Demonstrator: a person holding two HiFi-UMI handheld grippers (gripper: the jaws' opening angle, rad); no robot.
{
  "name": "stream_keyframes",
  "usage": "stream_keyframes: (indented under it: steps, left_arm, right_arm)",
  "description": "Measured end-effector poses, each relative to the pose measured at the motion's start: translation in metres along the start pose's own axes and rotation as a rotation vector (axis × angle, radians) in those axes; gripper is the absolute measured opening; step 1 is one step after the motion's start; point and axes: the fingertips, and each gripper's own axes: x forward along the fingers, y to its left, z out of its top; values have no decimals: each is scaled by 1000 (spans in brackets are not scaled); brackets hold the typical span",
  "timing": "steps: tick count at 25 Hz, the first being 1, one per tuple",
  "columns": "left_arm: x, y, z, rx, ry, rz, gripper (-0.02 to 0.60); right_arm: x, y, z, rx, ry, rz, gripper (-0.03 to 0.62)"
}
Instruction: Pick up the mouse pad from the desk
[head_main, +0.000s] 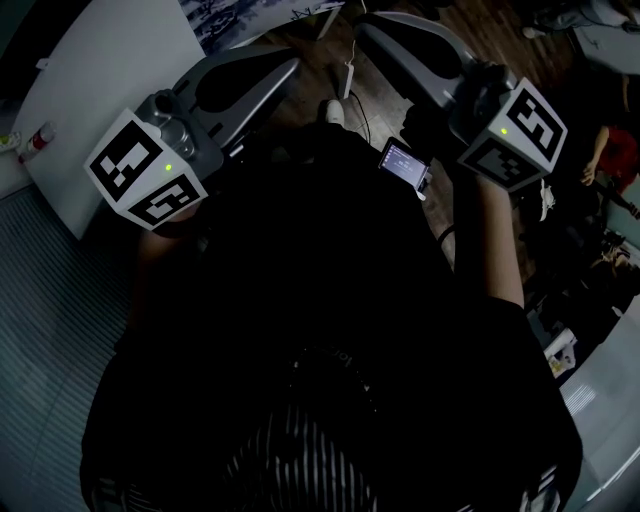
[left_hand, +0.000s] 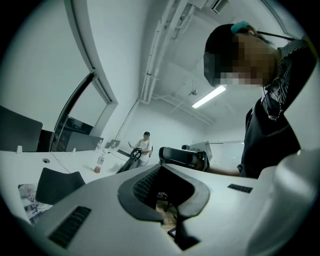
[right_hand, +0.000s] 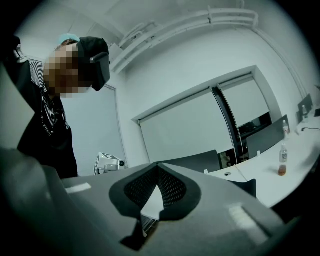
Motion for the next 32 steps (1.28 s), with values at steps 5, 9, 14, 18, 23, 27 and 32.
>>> stream_keyframes:
  steps: [5, 9, 14, 18, 23, 27, 32]
  left_arm:
    - [12, 13, 7, -5, -16, 34, 9]
    - [29, 27, 16, -9, -24, 56, 9]
    - [62, 48, 17, -23, -16, 78, 9]
    - [91, 67, 22, -27, -7, 106, 9]
    - [127, 80, 37, -24, -5, 138, 9]
    - [169, 95, 40, -57, 19, 164, 9]
    - [197, 103, 37, -81, 32, 167, 9]
  right_arm:
    - [-3, -23, 7, 13, -21, 19, 5]
    - [-8, -46, 23, 7, -35, 32, 4]
    - [-16, -92, 23, 42, -32, 46, 3]
    - [-19, -130, 31, 62, -38, 62, 3]
    - [-26, -168, 46, 81, -44, 95, 5]
    - [-40, -210, 50, 126, -49, 132, 3]
    - [-55, -239, 43, 168, -52, 134, 3]
